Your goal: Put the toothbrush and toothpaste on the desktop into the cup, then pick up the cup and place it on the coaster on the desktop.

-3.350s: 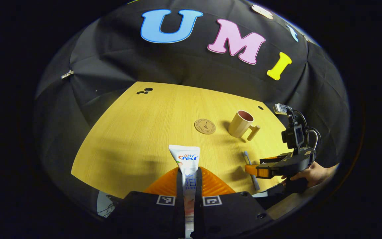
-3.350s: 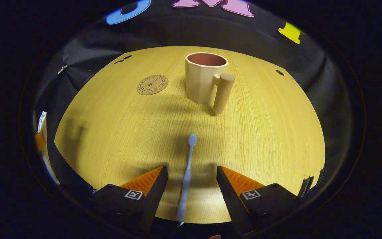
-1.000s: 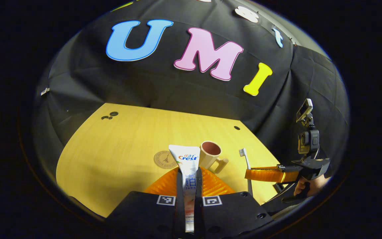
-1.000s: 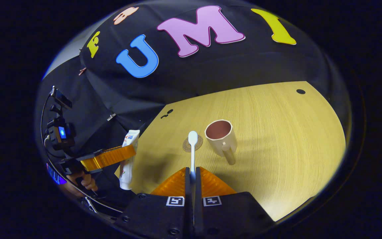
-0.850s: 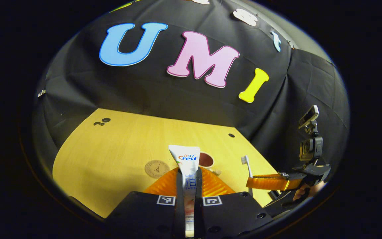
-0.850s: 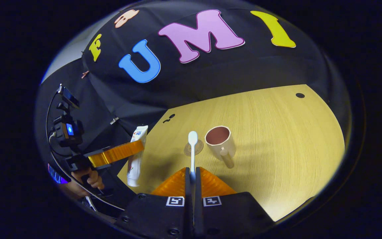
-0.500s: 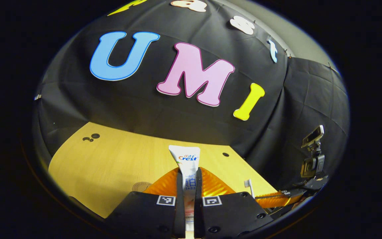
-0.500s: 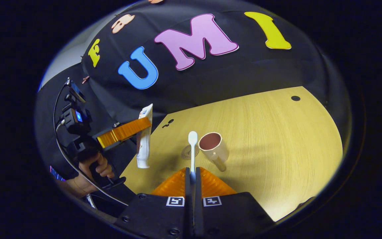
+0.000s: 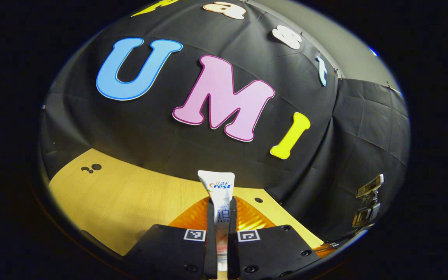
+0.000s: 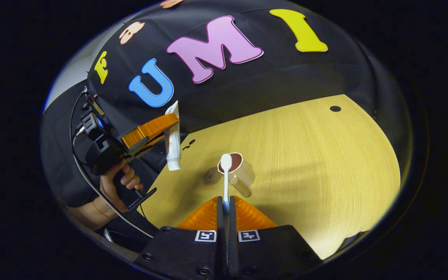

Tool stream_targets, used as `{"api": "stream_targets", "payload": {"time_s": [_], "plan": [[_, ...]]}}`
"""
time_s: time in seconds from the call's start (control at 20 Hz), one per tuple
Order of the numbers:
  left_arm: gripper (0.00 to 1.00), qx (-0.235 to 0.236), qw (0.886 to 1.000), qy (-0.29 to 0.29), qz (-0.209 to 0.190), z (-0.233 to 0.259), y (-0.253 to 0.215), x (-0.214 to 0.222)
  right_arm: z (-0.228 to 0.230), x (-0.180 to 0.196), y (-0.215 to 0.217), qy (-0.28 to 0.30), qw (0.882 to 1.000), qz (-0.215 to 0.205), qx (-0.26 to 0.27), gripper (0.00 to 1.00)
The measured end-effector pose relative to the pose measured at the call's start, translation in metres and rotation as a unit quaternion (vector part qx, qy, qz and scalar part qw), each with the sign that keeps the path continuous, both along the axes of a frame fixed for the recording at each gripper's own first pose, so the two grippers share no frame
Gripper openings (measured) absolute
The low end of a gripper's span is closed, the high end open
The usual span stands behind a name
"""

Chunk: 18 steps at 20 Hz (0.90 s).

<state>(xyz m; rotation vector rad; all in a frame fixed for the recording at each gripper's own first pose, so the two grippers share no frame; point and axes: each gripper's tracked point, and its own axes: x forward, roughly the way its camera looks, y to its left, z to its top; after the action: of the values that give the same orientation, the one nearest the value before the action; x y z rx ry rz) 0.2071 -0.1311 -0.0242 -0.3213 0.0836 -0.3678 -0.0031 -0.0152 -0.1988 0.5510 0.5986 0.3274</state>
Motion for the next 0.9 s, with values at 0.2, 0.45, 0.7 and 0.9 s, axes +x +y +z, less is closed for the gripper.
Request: {"api": "stream_targets", "payload": {"time_s": [0.2,0.45,0.7,0.9], "plan": [[0.15,-0.016,1.000,-0.004,0.009,-0.010,-0.005,0.025,-0.009,-0.007,-0.010,0.013,1.000,-0.003,0.004,0.06],[0.15,-0.027,0.999,-0.008,0.022,-0.031,-0.019,0.055,-0.030,-0.017,-0.025,0.029,1.000,-0.002,0.001,0.06],[0.15,0.007,0.999,0.017,0.048,-0.069,-0.029,0.082,-0.039,-0.025,-0.045,0.039,0.999,-0.004,0.001,0.06],[0.15,0.031,0.997,0.040,0.062,-0.095,-0.036,0.092,-0.045,-0.027,-0.058,0.045,0.999,-0.008,0.011,0.06]]}}
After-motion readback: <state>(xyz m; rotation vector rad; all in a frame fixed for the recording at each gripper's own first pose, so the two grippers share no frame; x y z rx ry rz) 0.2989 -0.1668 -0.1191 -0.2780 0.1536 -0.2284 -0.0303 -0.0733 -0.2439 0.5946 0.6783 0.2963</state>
